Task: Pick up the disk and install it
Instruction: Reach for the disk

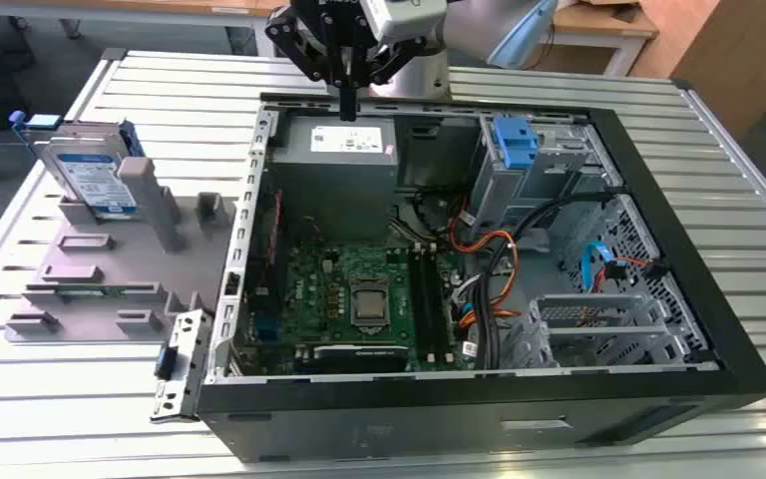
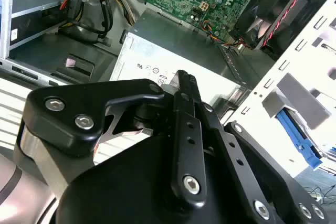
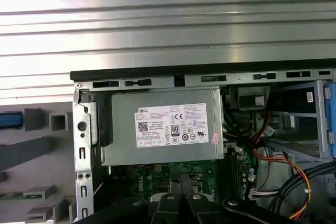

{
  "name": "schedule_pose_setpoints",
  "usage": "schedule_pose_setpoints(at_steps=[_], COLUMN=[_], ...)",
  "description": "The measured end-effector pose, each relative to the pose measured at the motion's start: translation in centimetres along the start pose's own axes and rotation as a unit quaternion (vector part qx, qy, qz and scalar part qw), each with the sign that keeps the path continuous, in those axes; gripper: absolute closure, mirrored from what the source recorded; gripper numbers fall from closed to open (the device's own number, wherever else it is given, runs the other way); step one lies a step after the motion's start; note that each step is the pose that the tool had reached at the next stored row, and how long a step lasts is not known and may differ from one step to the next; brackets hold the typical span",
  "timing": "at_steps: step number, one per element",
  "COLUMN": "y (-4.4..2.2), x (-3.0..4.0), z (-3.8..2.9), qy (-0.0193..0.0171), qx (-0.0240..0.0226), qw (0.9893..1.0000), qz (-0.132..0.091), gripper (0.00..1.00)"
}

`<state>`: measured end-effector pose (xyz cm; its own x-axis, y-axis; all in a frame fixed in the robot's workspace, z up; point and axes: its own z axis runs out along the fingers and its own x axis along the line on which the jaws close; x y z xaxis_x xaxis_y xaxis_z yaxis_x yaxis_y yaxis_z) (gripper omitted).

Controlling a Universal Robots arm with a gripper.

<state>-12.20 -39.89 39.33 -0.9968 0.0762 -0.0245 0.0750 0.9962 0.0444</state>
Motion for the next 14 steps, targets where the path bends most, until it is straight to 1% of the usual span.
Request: schedule_pose_setpoints(at_steps=[11,14], y=[0.00,-0.01], x=[0.00,0.16], z=[0.00,-0.01], qy=[0.0000,0.0000], qx=[0.0000,0.0001], qw=[1.0000,1.0000], qz=[0.000,0.000], gripper=[0.89,0.89])
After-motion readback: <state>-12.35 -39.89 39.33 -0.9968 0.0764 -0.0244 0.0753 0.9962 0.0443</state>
